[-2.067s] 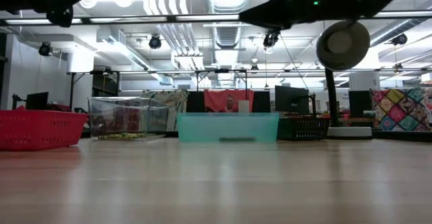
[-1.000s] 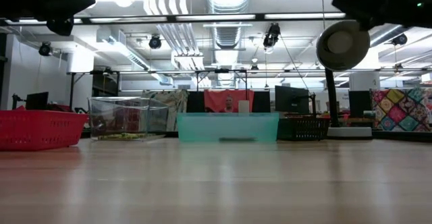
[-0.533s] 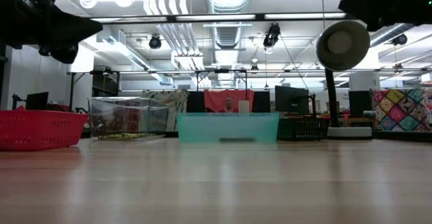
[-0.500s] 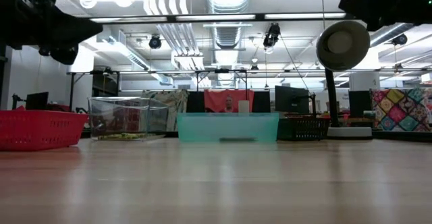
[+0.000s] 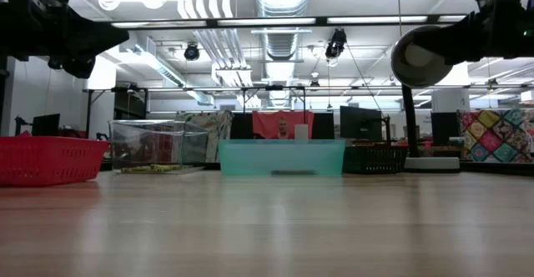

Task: Sort crayons
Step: Return to Home Position

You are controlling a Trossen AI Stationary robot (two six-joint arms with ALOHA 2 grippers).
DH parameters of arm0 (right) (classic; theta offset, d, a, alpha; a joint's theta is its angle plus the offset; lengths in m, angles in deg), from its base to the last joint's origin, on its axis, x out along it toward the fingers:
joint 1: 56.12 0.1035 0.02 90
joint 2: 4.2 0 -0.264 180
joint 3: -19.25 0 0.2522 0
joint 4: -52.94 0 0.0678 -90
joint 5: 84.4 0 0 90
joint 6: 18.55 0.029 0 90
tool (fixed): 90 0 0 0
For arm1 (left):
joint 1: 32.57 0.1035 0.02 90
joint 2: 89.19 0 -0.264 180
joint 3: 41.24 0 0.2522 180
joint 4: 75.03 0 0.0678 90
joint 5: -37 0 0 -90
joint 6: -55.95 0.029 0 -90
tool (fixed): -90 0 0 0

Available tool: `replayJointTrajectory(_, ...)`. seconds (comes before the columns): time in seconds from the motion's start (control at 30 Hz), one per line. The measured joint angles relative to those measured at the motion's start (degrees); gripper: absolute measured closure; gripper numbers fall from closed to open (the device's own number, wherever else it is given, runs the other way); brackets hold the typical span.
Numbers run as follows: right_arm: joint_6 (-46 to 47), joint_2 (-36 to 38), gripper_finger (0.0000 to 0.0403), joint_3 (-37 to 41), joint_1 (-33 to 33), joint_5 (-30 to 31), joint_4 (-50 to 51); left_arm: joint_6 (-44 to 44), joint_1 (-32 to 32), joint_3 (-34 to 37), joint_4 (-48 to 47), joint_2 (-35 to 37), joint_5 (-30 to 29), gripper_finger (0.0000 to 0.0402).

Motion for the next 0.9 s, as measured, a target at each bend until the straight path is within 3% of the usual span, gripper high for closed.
replayJointTrajectory(0.3, -0.58, -0.27, 0.0344, 1.78, 0.0, 0.7, -0.74, 0.02, 0.0, 0.02, -0.16, -0.33, -0.52, 0.0401)
replayJointTrajectory(0.53, -2.22, -1.36, 0.0344, 2.33, 0.0, 0.1, 2.14, 0.02, 0.04, 0.04, -0.11, -0.37, -6.02, 0.0401)
replayJointTrajectory(0.9, 5.34, -2.14, 0.0344, 2.35, 0.0, 0.42, 2.93, 0.01, 0.02, -0.59, -0.39, -0.67, -6.4, 0.0401)
